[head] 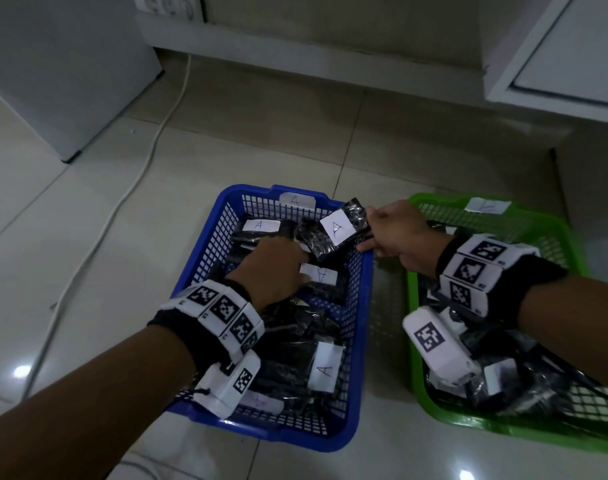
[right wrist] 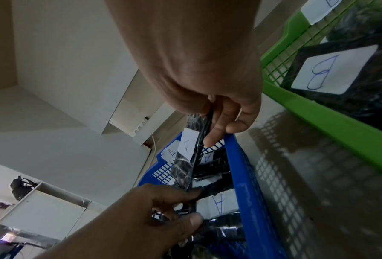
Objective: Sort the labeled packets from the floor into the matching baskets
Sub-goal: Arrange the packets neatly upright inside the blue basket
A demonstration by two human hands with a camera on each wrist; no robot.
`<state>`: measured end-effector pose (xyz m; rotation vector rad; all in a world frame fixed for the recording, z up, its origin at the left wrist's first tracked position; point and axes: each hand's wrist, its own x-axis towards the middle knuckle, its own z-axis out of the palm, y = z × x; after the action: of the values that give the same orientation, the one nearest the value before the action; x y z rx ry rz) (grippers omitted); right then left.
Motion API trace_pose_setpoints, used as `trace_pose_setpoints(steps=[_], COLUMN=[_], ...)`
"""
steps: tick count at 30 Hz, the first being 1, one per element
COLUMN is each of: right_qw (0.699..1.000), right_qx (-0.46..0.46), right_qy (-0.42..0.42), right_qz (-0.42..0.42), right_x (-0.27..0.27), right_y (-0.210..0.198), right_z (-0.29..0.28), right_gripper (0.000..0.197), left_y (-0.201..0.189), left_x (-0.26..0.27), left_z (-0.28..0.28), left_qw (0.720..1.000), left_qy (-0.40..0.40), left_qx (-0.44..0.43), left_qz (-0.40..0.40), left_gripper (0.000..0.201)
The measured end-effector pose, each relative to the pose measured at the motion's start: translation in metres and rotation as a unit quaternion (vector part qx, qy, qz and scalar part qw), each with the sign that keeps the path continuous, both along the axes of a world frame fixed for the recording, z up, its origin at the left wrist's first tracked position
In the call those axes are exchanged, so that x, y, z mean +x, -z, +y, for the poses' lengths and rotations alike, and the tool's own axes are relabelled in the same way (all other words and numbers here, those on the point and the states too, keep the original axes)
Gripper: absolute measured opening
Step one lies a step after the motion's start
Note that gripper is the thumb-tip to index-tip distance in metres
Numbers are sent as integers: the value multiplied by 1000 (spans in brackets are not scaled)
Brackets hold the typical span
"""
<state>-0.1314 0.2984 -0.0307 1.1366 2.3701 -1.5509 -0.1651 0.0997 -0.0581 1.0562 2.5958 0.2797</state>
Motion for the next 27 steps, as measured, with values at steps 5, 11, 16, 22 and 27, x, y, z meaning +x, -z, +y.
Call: trace_pose_setpoints(steps=[5,11,16,22,27], right_qw=[1000,993,984,912,870], right_qx=[5,-102,50,246,277], right_qy=[15,-51,-168,-289,-370], right_qz=[13,19,36,155,172], right_x=[1,13,14,10,23], right_y=[0,-10,-11,-13,-3], right_z=[0,-21,-19,0,-8], right_gripper=[35,35,21,14,13], left_y=[-22,-51,-39,-21,-20], left_x=[-23,-28,-40,-22,-16], left_z=[-18,-20,-31,-5,8], left_qw=[990,829,942,970,977], left_qy=[-73,-274,-188,-131,-92], left_qx=[107,319,192,171,186], left_qz=[50,-369,-203,-112,-54], left_gripper=[24,23,20,22,24])
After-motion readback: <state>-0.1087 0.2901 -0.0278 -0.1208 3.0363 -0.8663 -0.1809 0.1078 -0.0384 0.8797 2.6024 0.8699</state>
